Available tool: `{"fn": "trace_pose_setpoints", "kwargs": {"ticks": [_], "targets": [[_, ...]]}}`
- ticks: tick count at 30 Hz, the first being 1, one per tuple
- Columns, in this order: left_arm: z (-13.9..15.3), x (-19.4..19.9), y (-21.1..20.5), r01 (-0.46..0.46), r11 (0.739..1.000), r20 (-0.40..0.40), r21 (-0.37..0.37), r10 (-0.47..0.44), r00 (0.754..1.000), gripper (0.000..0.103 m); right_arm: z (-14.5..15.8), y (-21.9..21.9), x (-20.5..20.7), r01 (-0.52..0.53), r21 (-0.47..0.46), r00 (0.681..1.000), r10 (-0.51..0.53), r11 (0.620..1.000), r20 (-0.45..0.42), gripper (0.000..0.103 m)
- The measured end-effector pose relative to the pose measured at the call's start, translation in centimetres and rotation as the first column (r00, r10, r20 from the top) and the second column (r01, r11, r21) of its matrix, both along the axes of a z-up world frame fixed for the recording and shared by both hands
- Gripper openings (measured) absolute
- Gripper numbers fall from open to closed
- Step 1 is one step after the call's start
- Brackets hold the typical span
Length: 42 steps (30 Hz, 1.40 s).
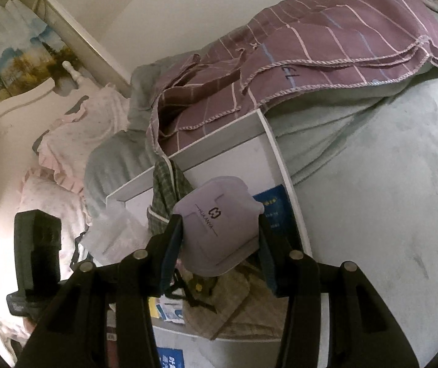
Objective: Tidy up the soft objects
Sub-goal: 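Carry the clear bag and lavender pad over the white box with both grippers, then open both grippers to drop the bag and pad into the box, then withdraw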
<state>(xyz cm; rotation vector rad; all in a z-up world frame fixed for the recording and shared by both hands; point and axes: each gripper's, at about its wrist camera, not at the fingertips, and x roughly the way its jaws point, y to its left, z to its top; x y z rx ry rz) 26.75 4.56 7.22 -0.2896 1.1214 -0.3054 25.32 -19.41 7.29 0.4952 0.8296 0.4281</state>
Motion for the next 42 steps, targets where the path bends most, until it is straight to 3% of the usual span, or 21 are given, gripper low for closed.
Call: {"fn": "trace_pose_setpoints", "kwargs": {"ticks": [3,9,18,25,28,32,33,35,37,39,40,41,42], "targets": [[0.9,0.3,0.5,-0.043,0.998,0.033,0.037,0.042,0.999,0.052,0.3,0.4,0.5,0.005,-0.019,1.0,-0.005,1.0,0.012,0.049],[2.3,0.5,1.9,-0.156,0.979,0.129,0.132,0.14,0.982,0.054,0.5,1.0,1.3,0.018,-0.053,0.999,-0.016,0.998,0.028,0.049],[2.9,-0.3,1.5,-0.183,0.976,0.213,0.117,0.156,0.965,0.054,-0.2,1.1,1.7,0.04,-0.095,0.999,-0.037,0.995,0.032,0.051],[3.5,-1.8,0.4,-0.246,0.965,0.31,0.09,0.208,0.928,0.054,-1.9,1.5,2.2,0.03,-0.12,1.0,-0.03,0.992,0.008,0.052],[3.4,-2.5,0.0,-0.266,0.956,0.326,0.127,0.214,0.921,0.054,-2.5,1.5,1.8,0.014,-0.131,1.0,-0.014,0.991,0.005,0.053],[3.8,-3.2,-0.1,-0.308,0.934,0.378,0.184,0.222,0.899,0.054,-2.1,1.4,1.2,-0.003,-0.099,1.0,0.002,0.995,-0.011,0.066],[4.0,-3.4,-0.1,-0.324,0.926,0.399,0.194,0.228,0.888,0.056,-1.9,1.2,1.0,0.008,-0.094,1.0,-0.009,0.996,-0.01,0.066],[4.5,-3.9,0.1,-0.348,0.918,0.427,0.19,0.242,0.871,0.07,-1.1,0.9,0.3,0.034,-0.099,0.999,-0.033,0.994,0.016,0.07],[5.0,-4.5,0.3,-0.353,0.921,0.446,0.165,0.25,0.859,0.071,-0.4,0.7,-0.3,0.043,-0.111,0.998,-0.038,0.993,0.047,0.073],[5.3,-5.1,0.1,-0.332,0.931,0.445,0.154,0.234,0.864,0.071,0.1,0.6,-0.8,0.04,-0.133,0.998,-0.033,0.99,0.06,0.073],[5.3,-5.4,-0.1,-0.316,0.936,0.436,0.153,0.224,0.872,0.065,0.4,0.7,-1.0,0.046,-0.148,0.997,-0.036,0.988,0.066,0.073],[5.1,-5.8,-0.3,-0.293,0.945,0.421,0.149,0.207,0.883,0.05,0.7,0.6,-1.3,0.061,-0.166,0.996,-0.049,0.984,0.072,0.071],[5.0,-6.0,-0.6,-0.275,0.951,0.408,0.144,0.196,0.892,0.03,0.9,0.5,-1.6,0.082,-0.183,0.995,-0.069,0.98,0.075,0.06]]}}
